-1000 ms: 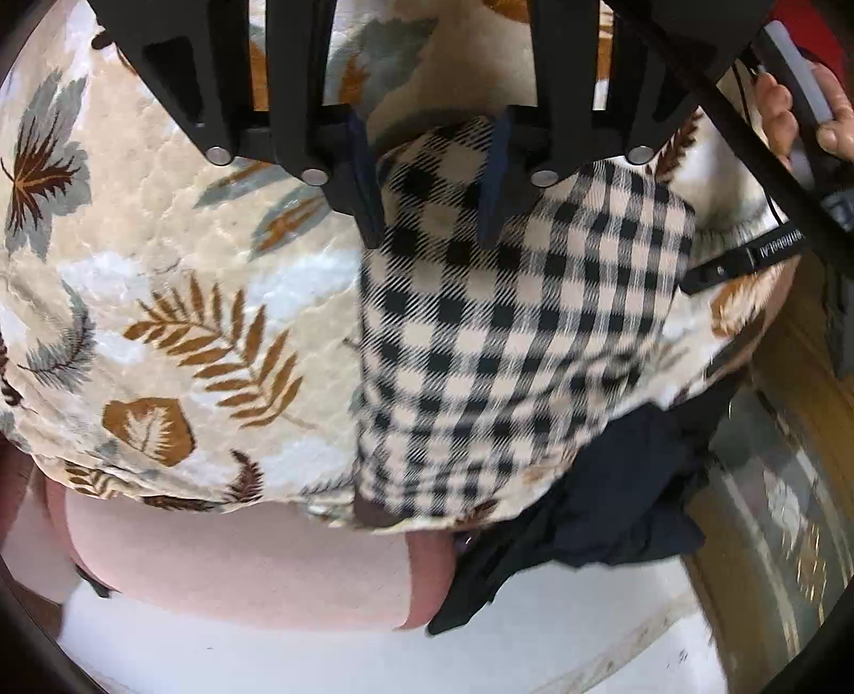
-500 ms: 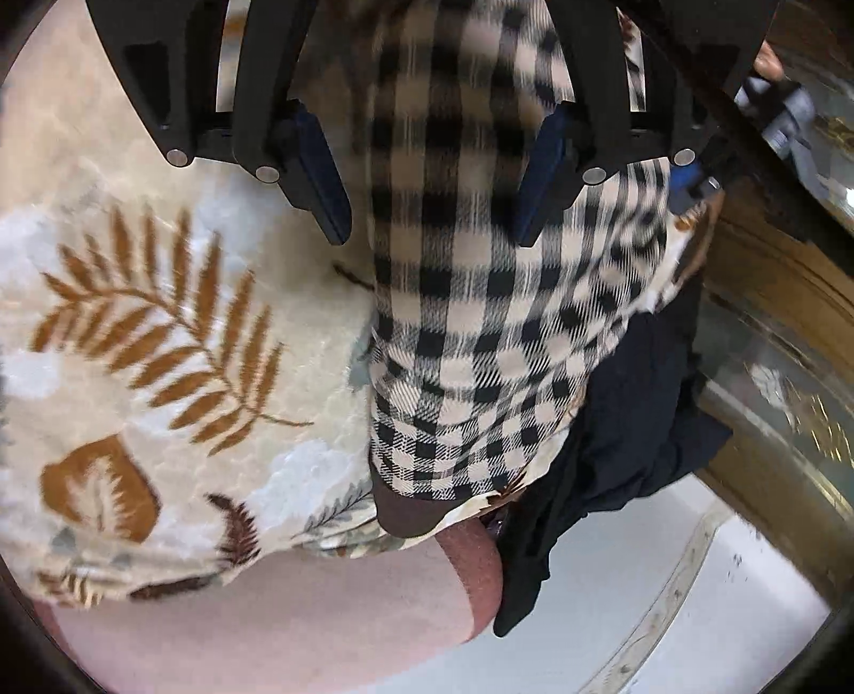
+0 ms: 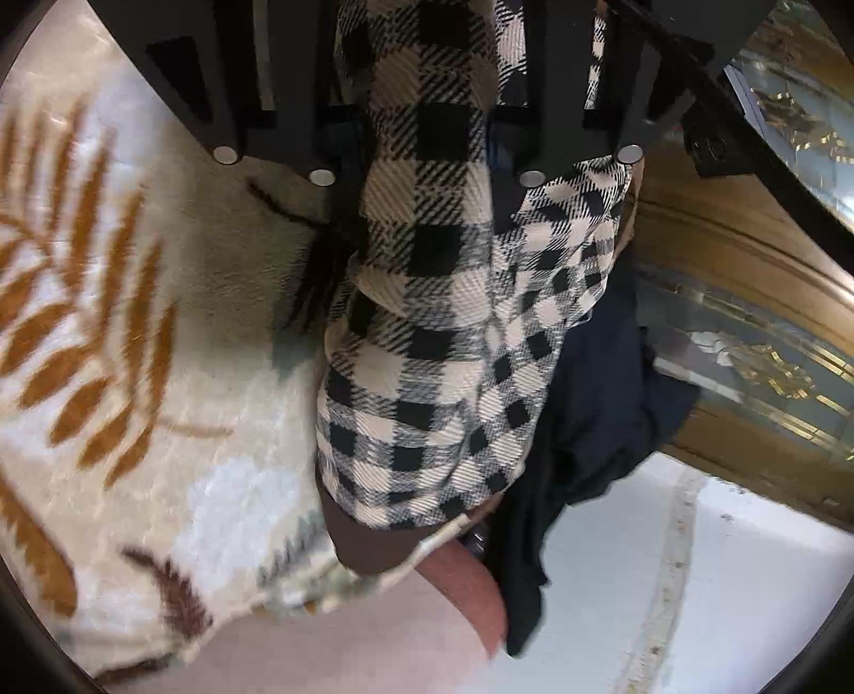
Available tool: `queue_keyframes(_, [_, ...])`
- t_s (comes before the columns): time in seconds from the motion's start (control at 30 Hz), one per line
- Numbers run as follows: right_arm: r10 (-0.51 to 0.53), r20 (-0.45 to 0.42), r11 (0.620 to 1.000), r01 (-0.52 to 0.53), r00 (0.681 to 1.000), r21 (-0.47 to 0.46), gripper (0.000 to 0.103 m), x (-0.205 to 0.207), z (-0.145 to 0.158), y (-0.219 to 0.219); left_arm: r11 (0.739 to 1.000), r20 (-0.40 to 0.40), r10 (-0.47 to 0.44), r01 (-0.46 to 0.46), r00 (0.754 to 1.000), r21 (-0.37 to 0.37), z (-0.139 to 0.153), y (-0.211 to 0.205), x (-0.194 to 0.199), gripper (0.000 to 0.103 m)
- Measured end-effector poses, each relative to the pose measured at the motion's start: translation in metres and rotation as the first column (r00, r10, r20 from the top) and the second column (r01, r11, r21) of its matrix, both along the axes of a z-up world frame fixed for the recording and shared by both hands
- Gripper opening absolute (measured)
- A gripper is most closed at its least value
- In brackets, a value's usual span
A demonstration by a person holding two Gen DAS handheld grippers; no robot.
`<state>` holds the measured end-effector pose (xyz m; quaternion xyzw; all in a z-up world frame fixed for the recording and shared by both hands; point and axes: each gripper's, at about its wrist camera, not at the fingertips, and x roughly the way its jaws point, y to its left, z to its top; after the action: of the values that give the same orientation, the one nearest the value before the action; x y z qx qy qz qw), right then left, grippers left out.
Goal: Fold large clothes
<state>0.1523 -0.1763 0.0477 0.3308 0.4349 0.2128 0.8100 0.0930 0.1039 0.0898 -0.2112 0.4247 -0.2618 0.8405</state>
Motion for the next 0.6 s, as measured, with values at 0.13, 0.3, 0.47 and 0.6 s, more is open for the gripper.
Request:
queue_keyframes(0.13, [-0.048, 0.042, 0.996, 0.051, 0.998, -0.074, 0.034, -0.026, 0.013, -0.024, 0.997, -0.001, -0.021, 0.021, 1.000, 0.071, 0.003, -0.027, -0.002, 0.033])
queue_keyframes(0.3, [-0.087, 0.015, 0.955, 0.088, 0.996, -0.284, 0.052, -0.044, 0.006, -0.018, 0.994, -0.054, 0.031, -0.025, 0.998, 0.107, -0.006, -0.028, 0.000, 0.036])
queue_keyframes(0.47, [-0.104, 0.180, 0.899, 0.170, 0.978, -0.403, 0.055, -0.112, 0.043, -0.016, 0.982, 0.085, 0.143, -0.152, 0.986, 0.114, 0.037, -0.005, -0.024, 0.047])
queue_keyframes(0.6, [0.029, 0.190, 0.861, 0.072, 0.981, -0.503, 0.046, -0.157, 0.050, 0.000, 0.979, 0.079, 0.134, -0.145, 0.988, 0.146, 0.048, -0.021, -0.014, 0.056])
